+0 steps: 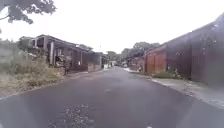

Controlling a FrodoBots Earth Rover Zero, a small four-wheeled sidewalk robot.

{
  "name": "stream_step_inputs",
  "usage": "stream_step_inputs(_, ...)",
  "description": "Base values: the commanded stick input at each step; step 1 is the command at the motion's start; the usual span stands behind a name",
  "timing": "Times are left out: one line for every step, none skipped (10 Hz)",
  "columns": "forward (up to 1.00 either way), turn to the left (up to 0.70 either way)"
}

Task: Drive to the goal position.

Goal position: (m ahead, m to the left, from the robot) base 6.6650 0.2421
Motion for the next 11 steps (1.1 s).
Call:
stream_step_inputs(0.5, 0.0)
stream_step_inputs(0.5, 0.0)
stream_step_inputs(0.5, 0.0)
stream_step_inputs(0.5, 0.0)
stream_step_inputs(0.5, 0.0)
stream_step_inputs(0.5, 0.0)
stream_step_inputs(0.5, 0.0)
stream_step_inputs(0.5, 0.0)
stream_step_inputs(0.5, 0.0)
stream_step_inputs(0.5, 0.0)
stream_step_inputs(0.5, 0.0)
